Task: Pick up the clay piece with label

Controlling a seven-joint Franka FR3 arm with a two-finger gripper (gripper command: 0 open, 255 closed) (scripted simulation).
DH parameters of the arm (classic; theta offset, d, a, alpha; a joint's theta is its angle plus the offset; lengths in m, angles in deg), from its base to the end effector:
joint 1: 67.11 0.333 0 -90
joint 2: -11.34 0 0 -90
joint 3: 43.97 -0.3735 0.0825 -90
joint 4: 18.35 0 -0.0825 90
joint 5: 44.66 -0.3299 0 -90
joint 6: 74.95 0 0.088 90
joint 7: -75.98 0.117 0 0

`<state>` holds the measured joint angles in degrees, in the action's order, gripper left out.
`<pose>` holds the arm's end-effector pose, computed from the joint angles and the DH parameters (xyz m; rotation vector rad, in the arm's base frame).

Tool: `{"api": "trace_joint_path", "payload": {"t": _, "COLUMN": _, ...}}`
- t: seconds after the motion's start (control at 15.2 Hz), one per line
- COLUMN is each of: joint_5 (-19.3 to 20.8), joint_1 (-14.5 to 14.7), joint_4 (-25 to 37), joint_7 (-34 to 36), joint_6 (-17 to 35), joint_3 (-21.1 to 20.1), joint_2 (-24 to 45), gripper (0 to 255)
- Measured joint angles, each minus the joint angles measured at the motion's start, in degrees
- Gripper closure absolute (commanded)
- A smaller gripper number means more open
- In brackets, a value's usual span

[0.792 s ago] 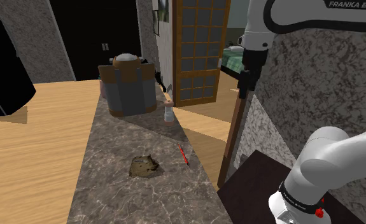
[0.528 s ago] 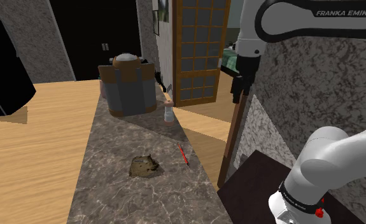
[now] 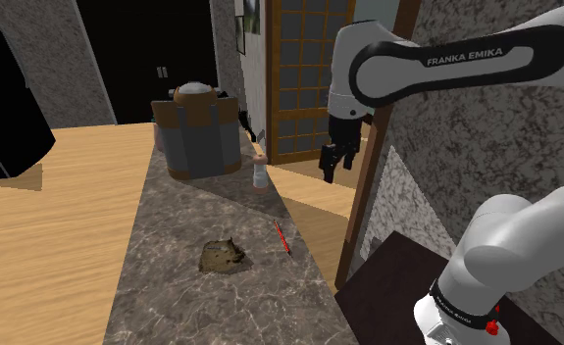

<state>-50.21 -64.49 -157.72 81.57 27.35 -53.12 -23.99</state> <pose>0.2676 0.0787 0.5627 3.1373 0.0860 -0.0553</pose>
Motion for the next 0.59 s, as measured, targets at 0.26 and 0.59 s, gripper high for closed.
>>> {"api": "trace_joint_path", "payload": {"t": 0.26, "joint_5": -1.2, "joint_1": 0.2, "joint_4": -0.6, "joint_7": 3.4, "joint_6": 8.3, "joint_3": -2.8, "joint_2": 7.2, "gripper": 0}}
{"api": "trace_joint_path", "payload": {"t": 0.59, "joint_5": -1.5, "joint_1": 0.3, "joint_4": 0.7, "joint_7": 7.7, "joint_6": 16.8, "joint_3": -5.9, "joint_2": 16.4, "gripper": 0}}
